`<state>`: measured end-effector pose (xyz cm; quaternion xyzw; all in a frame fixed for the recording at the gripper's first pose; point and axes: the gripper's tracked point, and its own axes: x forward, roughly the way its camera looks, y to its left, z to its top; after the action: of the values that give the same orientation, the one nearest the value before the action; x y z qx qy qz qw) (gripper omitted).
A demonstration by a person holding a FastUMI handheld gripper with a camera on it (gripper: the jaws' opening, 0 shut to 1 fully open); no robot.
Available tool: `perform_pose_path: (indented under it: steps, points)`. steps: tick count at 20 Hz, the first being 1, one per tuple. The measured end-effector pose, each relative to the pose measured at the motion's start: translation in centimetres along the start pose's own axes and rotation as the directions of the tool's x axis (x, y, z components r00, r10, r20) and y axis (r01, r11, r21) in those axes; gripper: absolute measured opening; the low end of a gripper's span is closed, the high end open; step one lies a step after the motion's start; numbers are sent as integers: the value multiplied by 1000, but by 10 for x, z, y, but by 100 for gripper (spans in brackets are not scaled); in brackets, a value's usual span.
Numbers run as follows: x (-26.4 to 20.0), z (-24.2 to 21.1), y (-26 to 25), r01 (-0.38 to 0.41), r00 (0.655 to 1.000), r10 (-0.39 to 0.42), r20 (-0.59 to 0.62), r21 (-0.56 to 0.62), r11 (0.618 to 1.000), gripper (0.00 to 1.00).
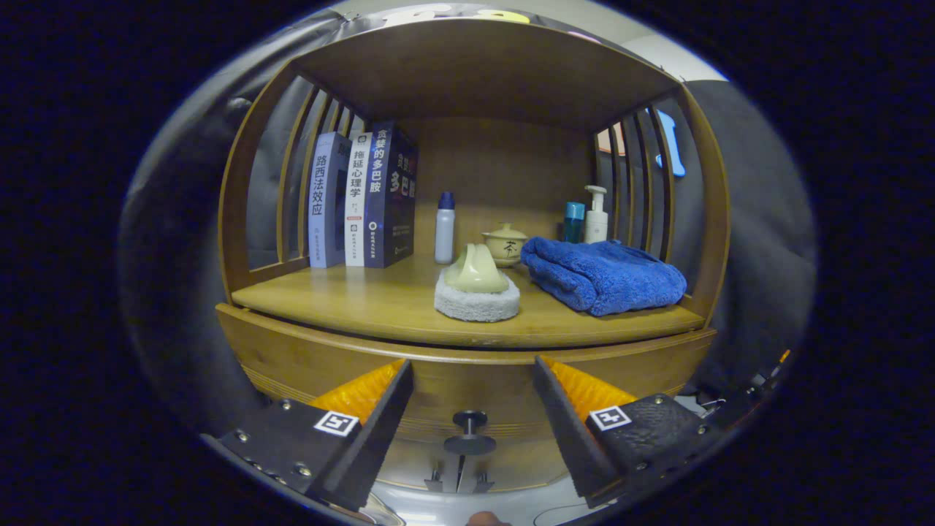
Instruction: Pull open the drawer, take out the items inside it, and place them on the countertop above the cabinet.
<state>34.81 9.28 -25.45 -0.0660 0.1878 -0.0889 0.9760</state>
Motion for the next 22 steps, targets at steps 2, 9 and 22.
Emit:
perform_pose_path:
  steps: [2,9,22]
  points:
    - [2,0,0,1,1000,-1,-2,2,1000,99]
    - [7,1,0,1,1000,-1,2,3,1000,99]
    - [-75,81,-30,-13,969,21,246,-35,999,99]
